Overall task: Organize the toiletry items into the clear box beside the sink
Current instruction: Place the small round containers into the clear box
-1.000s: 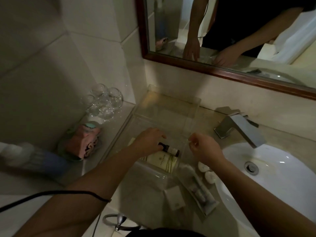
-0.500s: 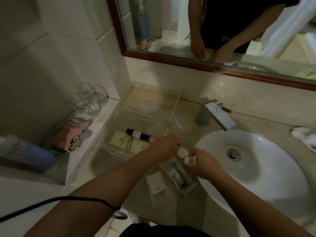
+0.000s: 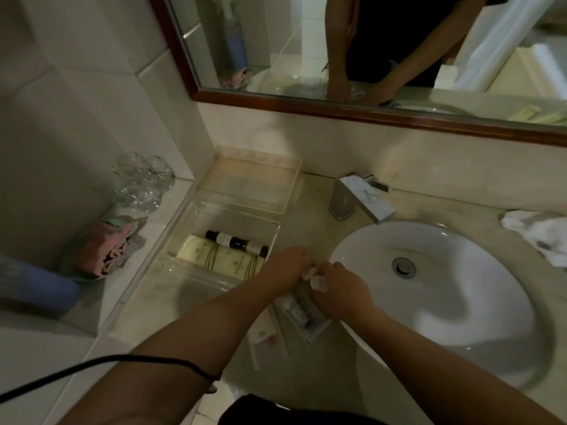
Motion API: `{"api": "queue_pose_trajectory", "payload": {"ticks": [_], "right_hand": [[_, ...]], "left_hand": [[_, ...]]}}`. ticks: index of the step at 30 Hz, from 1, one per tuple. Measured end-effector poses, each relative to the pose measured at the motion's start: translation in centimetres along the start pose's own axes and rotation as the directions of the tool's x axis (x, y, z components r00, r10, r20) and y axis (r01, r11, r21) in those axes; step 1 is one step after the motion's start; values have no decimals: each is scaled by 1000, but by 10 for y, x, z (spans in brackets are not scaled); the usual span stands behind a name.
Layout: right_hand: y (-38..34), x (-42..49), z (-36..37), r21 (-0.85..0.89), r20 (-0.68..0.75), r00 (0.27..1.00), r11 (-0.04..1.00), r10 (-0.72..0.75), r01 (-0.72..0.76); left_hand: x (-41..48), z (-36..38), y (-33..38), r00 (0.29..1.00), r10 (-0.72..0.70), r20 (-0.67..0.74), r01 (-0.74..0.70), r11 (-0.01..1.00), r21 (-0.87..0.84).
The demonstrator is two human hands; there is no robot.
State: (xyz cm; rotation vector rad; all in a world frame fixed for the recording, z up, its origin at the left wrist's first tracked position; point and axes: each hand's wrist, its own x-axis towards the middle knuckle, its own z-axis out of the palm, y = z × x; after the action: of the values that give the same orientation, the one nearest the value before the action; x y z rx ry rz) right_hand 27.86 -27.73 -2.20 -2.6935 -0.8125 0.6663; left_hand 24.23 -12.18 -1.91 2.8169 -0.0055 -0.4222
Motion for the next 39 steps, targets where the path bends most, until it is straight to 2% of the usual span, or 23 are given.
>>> {"api": "queue_pose_trajectory", "payload": {"ticks": [6, 11, 14, 18, 22, 25, 32, 36, 39], "right_hand": [[4, 0, -4, 46, 54, 998, 999, -29, 27], [4, -2, -6, 28, 41, 999, 999, -35, 34], [4, -3, -13, 33, -15, 1000, 999, -1, 1], [-15, 5, -29, 106, -168, 986, 994, 9, 9], [-58, 24, -46, 184, -227, 973, 980, -34, 77], [-89, 44, -51, 181, -272, 957, 971, -104, 157], [-127, 93, -32, -36, -177, 960, 976, -218, 215], [-131, 108, -23, -169, -121, 966, 964, -229, 207], [-132, 115, -20, -201, -97, 967, 956, -237, 214]], "left_hand": [[1, -2, -1, 999, 40, -8, -40, 999, 27], [3, -6, 0, 996, 71, 46, -76, 989, 127], [3, -10, -3, 998, 55, 17, -55, 998, 19], [-5, -28, -26, 988, 22, -153, -48, 985, -167], [-15, -63, -76, 956, -65, -286, -14, 963, -268], [-23, -83, -119, 939, -150, -308, 66, 961, -269], [-17, -67, -153, 974, -201, -102, 178, 963, -202], [-4, -60, -153, 961, -233, -146, 204, 960, -193], [3, -59, -152, 947, -272, -170, 240, 952, -188]]}}
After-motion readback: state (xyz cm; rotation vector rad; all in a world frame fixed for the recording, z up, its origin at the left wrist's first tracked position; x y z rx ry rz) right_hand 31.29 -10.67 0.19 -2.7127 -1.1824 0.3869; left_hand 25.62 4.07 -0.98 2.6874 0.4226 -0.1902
